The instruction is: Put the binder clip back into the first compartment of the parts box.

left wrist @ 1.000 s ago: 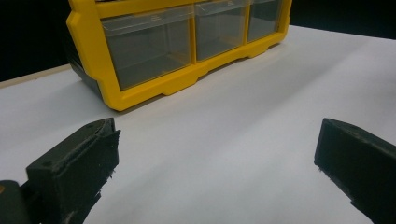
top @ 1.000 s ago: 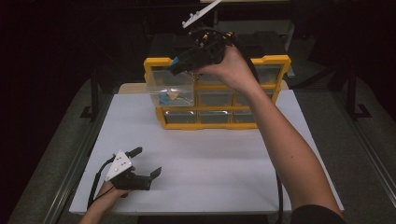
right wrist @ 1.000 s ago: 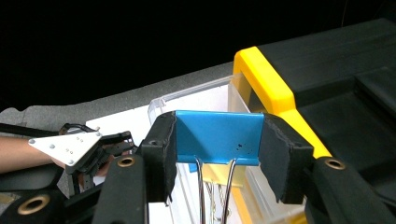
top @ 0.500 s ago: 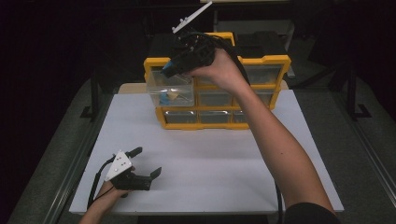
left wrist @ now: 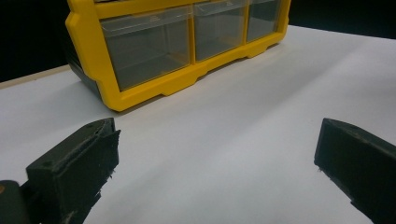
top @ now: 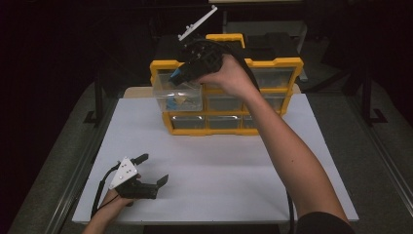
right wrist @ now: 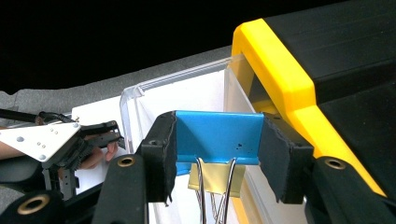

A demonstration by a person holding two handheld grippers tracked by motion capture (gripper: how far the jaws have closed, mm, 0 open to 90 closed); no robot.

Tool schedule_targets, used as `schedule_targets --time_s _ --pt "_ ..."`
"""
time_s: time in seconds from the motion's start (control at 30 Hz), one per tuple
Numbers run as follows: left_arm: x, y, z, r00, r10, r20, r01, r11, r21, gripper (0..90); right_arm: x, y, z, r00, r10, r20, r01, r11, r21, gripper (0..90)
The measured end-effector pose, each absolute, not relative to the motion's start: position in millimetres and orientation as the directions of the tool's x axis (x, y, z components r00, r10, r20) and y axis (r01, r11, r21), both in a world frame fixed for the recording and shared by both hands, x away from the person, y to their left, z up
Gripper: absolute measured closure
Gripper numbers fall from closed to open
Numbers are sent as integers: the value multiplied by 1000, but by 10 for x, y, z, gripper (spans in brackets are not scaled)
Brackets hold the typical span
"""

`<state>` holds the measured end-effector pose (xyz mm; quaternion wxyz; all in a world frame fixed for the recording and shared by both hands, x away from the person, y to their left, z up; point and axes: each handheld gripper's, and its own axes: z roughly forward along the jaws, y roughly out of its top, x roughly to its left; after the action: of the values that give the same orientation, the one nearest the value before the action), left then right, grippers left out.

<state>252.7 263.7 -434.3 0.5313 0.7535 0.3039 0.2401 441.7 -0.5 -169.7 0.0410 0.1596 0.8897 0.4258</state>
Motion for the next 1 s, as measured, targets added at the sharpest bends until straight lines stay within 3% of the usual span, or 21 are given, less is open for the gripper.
schedule_targets --time_s 0.27,0.53,1.0 --pt "2522 2647 -4349 697 716 38 206 -251 946 0 4411 -52 -1726 -946 320 57 241 571 785 403" --pt "2523 2655 -4366 694 720 20 213 -231 949 0 4332 -102 -1652 -946 316 73 245 550 798 412" --pt "2534 2645 -4357 697 716 44 203 -256 945 0 4052 -190 -1615 -956 274 102 240 539 808 618"
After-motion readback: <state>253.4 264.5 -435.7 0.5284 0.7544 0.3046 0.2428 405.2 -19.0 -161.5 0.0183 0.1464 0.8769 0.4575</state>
